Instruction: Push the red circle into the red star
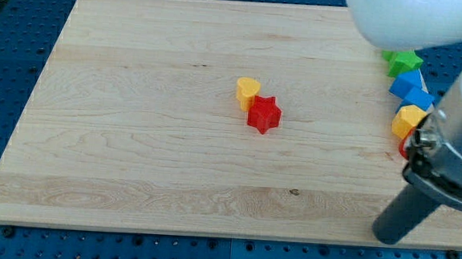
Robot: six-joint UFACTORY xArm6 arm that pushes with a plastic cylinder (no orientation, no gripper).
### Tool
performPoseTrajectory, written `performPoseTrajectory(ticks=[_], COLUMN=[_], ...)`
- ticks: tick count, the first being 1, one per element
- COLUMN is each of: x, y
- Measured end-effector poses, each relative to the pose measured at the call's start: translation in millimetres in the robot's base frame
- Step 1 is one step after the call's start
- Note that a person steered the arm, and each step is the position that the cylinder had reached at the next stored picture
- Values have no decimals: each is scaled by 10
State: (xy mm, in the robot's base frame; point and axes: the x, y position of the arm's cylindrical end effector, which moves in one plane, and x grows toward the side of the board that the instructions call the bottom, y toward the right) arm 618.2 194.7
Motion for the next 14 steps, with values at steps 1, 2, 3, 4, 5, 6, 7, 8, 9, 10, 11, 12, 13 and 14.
performPoseTrajectory(ticks=[1,2,3,4,5,6,7,8,9,10,11,12,13,14], x=[-2,-5,-30,-97,-163,-289,-444,-761,-988,-1040,-1129,-1172,-1173,-1173], y=[397,819,1159,1260,1400,1502,1504,1496,1496,1411,1201,1087,1008,959])
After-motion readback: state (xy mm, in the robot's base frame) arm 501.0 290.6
